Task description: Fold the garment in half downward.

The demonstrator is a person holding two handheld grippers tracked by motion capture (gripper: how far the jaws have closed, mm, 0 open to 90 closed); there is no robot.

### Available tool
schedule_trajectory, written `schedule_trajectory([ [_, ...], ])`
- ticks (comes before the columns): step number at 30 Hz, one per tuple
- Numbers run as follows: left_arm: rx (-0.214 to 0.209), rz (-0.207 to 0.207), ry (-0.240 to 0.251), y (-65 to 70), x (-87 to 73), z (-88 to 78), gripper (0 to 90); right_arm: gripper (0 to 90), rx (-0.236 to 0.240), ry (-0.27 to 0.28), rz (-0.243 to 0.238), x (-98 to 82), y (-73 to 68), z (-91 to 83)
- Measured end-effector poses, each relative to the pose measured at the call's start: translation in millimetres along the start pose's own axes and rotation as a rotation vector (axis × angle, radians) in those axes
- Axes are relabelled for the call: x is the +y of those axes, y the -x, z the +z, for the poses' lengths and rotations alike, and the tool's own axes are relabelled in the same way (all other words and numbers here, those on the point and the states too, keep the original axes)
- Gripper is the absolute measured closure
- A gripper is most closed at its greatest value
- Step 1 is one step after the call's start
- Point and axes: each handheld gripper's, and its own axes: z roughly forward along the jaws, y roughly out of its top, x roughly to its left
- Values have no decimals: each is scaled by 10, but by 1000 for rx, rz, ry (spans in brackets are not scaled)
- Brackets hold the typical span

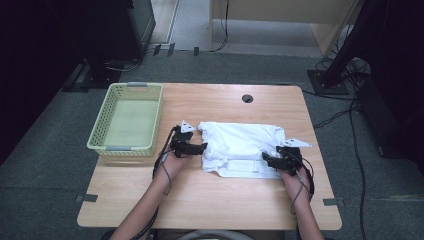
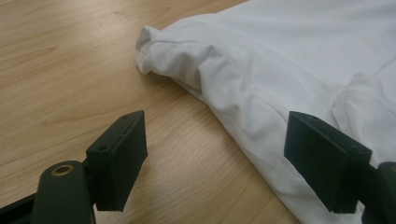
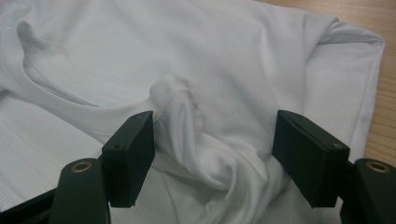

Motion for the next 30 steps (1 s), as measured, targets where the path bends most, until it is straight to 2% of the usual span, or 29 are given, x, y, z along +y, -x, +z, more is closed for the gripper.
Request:
schedule_trajectory([
  [9, 4, -8, 8, -40, 47, 55, 216, 287, -11, 7, -13, -14, -19, 9],
  [20, 14, 2, 2, -68, 89, 107, 216, 279, -30, 4, -34, -21, -56, 18],
  [24, 16, 1, 3, -77, 121, 126, 216, 248, -39, -6, -55, -19, -83, 29],
  [27, 17, 10, 7, -73, 151, 133, 216, 234, -61, -16, -91, -18, -123, 47],
  [30, 17, 17, 7, -76, 172, 147, 216, 233, -62, -17, -92, -17, -124, 48],
])
